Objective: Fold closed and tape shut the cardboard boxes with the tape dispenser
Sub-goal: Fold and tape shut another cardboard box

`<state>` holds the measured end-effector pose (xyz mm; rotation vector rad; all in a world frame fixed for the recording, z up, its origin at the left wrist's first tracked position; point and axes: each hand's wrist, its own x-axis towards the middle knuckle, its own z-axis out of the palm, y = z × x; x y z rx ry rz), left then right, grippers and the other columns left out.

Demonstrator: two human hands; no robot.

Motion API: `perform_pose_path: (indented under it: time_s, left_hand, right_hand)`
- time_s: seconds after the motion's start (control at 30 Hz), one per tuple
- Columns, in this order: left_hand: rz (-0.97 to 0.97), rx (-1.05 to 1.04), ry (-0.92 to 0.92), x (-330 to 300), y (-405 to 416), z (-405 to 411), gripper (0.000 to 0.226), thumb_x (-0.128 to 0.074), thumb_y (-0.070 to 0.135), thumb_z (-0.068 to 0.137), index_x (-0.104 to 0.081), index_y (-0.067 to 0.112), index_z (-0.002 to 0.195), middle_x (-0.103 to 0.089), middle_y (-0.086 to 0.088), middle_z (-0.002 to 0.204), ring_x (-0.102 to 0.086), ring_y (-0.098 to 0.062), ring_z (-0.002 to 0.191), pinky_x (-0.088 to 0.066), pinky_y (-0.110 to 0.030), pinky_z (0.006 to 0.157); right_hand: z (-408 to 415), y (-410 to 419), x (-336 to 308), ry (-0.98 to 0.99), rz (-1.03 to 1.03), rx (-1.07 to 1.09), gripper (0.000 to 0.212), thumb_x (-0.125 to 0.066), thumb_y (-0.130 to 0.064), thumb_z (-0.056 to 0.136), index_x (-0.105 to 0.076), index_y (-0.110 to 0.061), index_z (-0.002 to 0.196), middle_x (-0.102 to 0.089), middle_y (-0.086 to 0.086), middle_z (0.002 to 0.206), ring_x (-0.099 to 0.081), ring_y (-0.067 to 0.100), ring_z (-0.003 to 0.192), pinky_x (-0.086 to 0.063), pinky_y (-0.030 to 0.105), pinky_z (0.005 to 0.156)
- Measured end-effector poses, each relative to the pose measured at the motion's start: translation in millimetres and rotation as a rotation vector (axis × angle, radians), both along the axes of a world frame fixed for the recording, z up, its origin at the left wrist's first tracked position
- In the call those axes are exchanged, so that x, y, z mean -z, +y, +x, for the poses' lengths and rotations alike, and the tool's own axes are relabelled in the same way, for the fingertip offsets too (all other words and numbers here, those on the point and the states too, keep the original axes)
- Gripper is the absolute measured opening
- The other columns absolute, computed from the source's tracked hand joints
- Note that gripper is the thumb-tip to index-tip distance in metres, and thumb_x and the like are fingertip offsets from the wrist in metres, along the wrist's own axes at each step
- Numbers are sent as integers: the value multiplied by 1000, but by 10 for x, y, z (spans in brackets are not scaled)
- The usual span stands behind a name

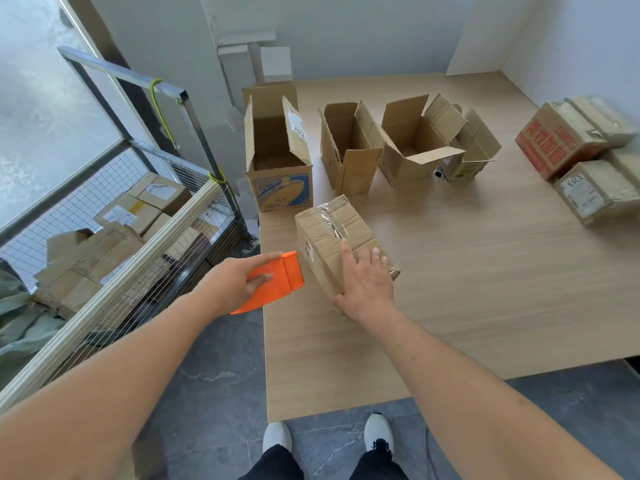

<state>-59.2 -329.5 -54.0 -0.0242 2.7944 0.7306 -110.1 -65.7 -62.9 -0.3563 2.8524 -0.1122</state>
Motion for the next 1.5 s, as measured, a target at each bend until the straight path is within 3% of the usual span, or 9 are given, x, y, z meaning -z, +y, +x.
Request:
perform_pose_path:
  time_s: [0.13,0.27,0.37,0.47,0.63,1.0,1.17,1.33,1.5]
  left_hand:
    - [224,-23,105,-100,-184,125,49,-60,41,101,-43,63,141,-63,22,111,-60,8,86,-43,-14,70]
    - [298,-66,207,-180,-290,113,48,-54,55,99,-42,57,146,-66,14,113,-62,-5,86,-51,-31,72]
    - [277,-81,237,-251,-309,108,53,-48,63,95,-39,59,147,-65,2,108,-63,-25,84,-58,-46,75]
    - [279,-61,255,-292,-294,126,53,-49,63,94,-38,59,147,-64,4,106,-62,-22,80,-57,-43,71]
    - [140,15,287,-322,-255,201,49,-49,51,102,-32,58,148,-61,15,86,-58,-4,68,-42,-22,59]
    - [-53,257,468,-357,-192,291,65,-63,6,97,-36,33,149,-63,-6,97,-57,-26,83,-45,-40,80]
    - [-136,343,522,-311,-128,293,83,-72,-5,85,-37,36,147,-61,-8,99,-57,-28,85,-47,-45,81]
    - [-240,431,567,-250,-68,299,79,-71,1,88,-36,39,149,-60,-10,103,-55,-28,85,-47,-44,83]
    - [-276,493,623,-266,24,303,82,-72,-3,85,-39,36,148,-60,-12,104,-55,-28,86,-49,-42,82]
  right_hand:
    - [-30,143,-72,-44,100,-53,105,-72,-11,86,-4,-46,158,-17,23,158,-14,46,152,-13,52,126]
    - [-16,309,1,42,48,-62,89,-72,0,81,-27,-37,148,-18,20,161,-15,47,151,-24,50,122]
    - [29,178,33,13,8,-10,76,-72,-26,80,-30,-25,143,-21,21,160,-13,46,152,-22,58,119]
    - [6,-77,5,-27,2,137,105,-60,-77,74,-20,-21,152,-22,22,160,-12,47,152,-16,71,114]
    - [-39,-216,72,-56,32,147,108,-27,-103,66,3,-50,155,-4,29,165,4,57,149,0,78,111]
    - [-24,-252,86,-113,-110,-67,76,-68,-43,84,-27,-25,145,-2,17,168,4,48,153,-1,62,123]
    - [-84,166,45,-114,-151,-212,95,-61,7,82,-14,-19,160,-21,-2,167,-3,30,157,-12,37,126]
    - [-160,426,-25,-188,-224,-230,98,-53,13,77,-25,-33,158,-28,-5,163,-8,15,157,-39,38,113]
    - [-295,454,-201,-321,-426,-174,59,-43,14,74,-66,-30,106,-56,-11,142,-37,14,146,-39,24,106]
